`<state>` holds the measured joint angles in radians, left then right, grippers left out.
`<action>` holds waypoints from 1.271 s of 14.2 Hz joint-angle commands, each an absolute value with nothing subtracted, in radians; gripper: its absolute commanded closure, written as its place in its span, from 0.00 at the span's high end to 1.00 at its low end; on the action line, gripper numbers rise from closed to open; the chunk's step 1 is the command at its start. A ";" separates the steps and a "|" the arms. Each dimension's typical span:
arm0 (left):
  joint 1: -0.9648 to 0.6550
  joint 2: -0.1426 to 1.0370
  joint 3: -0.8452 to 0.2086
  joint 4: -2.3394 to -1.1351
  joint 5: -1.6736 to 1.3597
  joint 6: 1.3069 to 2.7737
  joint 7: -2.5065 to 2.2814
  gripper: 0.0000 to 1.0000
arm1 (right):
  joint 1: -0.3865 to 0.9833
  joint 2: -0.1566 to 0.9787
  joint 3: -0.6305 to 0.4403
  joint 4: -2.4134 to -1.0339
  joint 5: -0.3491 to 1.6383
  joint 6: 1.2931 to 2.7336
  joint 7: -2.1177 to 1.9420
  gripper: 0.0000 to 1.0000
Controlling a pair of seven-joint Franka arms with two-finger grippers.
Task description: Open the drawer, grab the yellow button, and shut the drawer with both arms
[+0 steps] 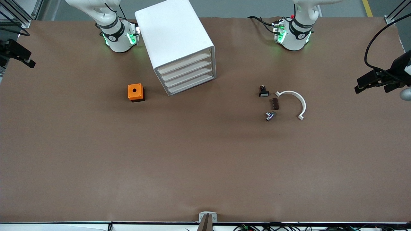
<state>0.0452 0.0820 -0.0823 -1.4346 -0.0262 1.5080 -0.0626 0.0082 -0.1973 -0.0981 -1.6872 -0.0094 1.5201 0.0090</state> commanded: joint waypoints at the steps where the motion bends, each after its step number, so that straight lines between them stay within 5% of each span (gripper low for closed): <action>1: 0.051 0.078 -0.087 -1.439 -0.020 1.516 -0.060 1.00 | 0.031 -0.221 -0.097 -1.706 -0.032 1.523 0.026 1.00; 10: 0.054 0.100 -0.081 -1.442 -0.020 1.490 -0.066 1.00 | 0.029 -0.218 -0.097 -1.706 -0.031 1.522 0.025 1.00; 18: -0.067 0.273 -0.109 -1.439 -0.025 1.445 -0.121 1.00 | 0.029 -0.216 -0.098 -1.706 -0.020 1.519 0.014 1.00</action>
